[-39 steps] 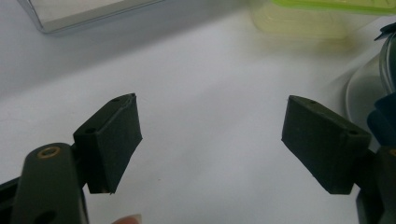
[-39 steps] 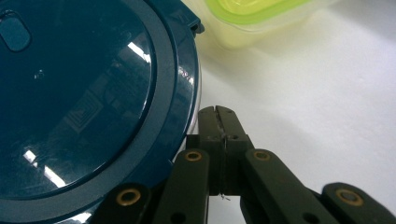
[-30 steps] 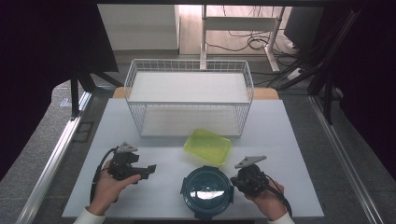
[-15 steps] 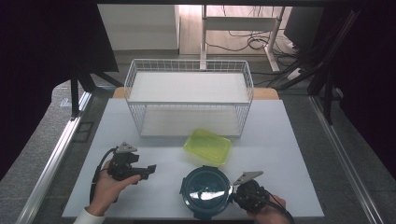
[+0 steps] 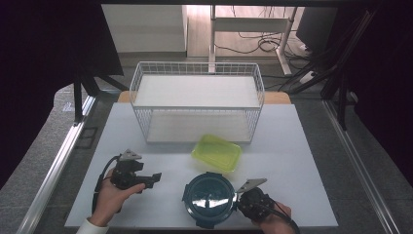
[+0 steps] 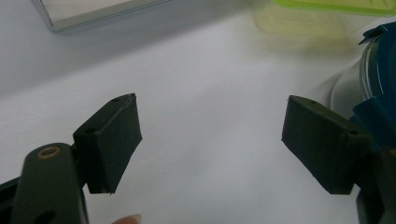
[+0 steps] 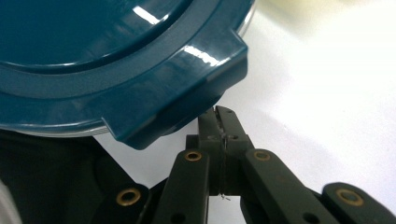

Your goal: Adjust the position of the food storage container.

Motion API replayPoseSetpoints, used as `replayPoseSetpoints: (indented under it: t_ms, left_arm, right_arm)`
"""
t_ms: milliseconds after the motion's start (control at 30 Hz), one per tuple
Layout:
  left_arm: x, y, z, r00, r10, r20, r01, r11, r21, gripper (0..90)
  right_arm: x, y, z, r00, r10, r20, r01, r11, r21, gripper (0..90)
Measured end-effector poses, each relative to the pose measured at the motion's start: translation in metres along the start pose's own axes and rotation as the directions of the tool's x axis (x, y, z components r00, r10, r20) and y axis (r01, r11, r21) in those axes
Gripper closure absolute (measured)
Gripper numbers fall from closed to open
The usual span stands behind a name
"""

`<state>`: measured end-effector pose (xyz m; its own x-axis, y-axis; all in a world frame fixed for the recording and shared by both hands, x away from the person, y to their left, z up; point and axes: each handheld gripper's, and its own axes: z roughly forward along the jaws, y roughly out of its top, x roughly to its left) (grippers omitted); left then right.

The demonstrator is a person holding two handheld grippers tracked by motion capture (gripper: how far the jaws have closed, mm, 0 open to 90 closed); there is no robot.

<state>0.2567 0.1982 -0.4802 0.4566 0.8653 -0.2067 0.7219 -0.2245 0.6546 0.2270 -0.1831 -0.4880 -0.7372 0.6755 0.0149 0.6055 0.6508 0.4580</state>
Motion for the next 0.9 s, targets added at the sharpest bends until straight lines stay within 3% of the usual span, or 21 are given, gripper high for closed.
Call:
replayPoseSetpoints:
  t_ms: [333,367,900]
  left_arm:
    - [0.001,0.0,0.0,1.0,-0.002,-0.001,0.002,1.0,0.001,19.0]
    - [0.001,0.0,0.0,1.0,-0.003,-0.001,0.003,1.0,0.001,19.0]
    - [0.006,0.0,-0.002,0.9998,-0.016,-0.008,0.016,0.9999,-0.005,19.0]
  right_arm:
    - [0.01,0.009,0.004,0.9992,-0.039,-0.002,0.039,0.9991,0.014,89.0]
    - [0.013,0.012,0.005,0.9983,-0.057,0.014,0.056,0.9981,0.023,89.0]
    - [0.014,0.027,0.018,0.9971,-0.073,0.023,0.072,0.9961,0.051,89.0]
